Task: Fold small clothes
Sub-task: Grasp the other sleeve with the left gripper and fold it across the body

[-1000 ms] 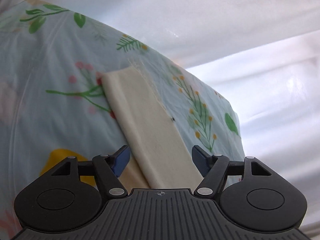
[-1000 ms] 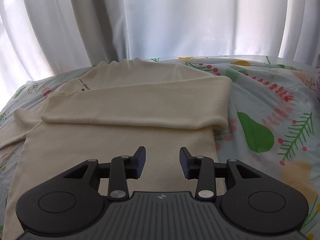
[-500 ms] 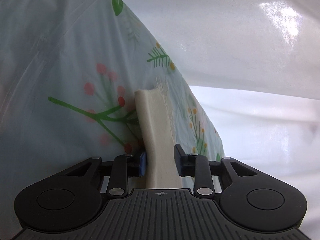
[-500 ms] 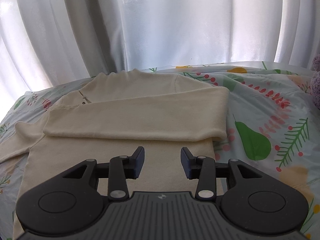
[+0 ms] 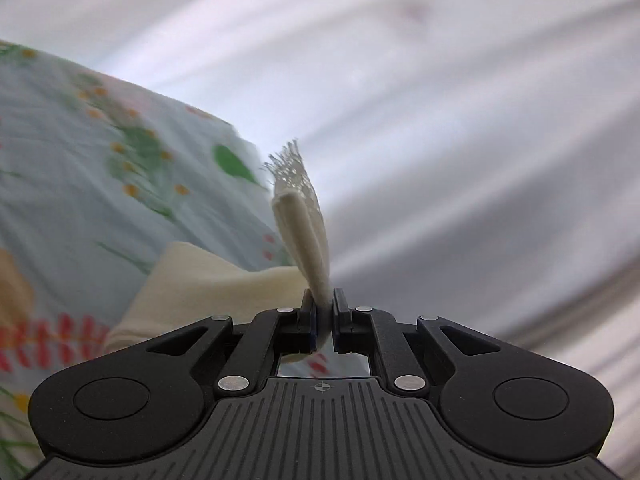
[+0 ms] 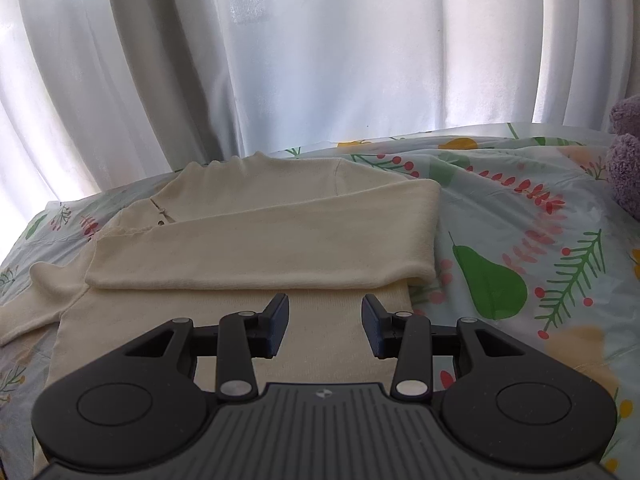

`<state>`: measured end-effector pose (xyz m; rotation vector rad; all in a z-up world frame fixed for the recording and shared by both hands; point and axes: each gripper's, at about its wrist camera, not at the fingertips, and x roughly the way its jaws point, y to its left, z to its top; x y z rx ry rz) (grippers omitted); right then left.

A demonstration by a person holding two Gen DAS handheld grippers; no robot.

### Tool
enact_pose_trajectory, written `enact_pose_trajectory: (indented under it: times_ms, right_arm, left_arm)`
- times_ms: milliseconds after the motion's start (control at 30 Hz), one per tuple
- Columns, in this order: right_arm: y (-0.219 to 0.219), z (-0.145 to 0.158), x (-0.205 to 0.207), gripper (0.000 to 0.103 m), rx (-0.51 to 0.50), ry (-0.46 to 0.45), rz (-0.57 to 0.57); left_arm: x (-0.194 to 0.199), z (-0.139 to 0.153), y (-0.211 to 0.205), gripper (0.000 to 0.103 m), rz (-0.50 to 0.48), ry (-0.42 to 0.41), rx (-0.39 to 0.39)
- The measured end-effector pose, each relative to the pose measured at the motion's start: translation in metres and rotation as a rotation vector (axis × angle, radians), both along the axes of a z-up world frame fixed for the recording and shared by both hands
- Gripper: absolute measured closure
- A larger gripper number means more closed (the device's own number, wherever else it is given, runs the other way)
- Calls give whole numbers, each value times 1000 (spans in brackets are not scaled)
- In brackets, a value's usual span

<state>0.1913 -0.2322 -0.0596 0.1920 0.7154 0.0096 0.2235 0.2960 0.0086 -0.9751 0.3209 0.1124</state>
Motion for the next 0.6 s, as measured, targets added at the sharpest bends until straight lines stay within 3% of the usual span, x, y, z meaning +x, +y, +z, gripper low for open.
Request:
enact_pose_trajectory:
  times_ms: [100, 167, 200, 233, 267, 367, 500, 600]
  right_arm:
    - [-2, 2, -3, 63, 21, -12, 1]
    - [-2, 3, -3, 63, 29, -12, 14]
    - [-2, 3, -3, 63, 29, -13, 20]
    - [-1, 4, -1, 63, 27, -10, 30]
    - [0, 4, 1, 63, 30, -7, 39]
    - [3, 7, 13, 63, 71, -4, 86]
    - [15, 5, 43, 63, 163, 20, 162]
    - [34, -3, 75, 63, 232, 54, 220]
  left_arm:
    - [32, 17, -92, 94, -255, -41, 84]
    - [50, 15, -149, 85, -407, -17, 142]
    - [56, 10, -172, 65, -457, 17, 175]
    - [60, 2, -190, 53, -500, 66, 199]
    - [61, -7, -204, 54, -525, 116, 206]
    - [51, -27, -210, 53, -512, 186, 193]
    - [25, -42, -189, 53, -422, 277, 261]
    - [16, -48, -178, 53, -400, 296, 300]
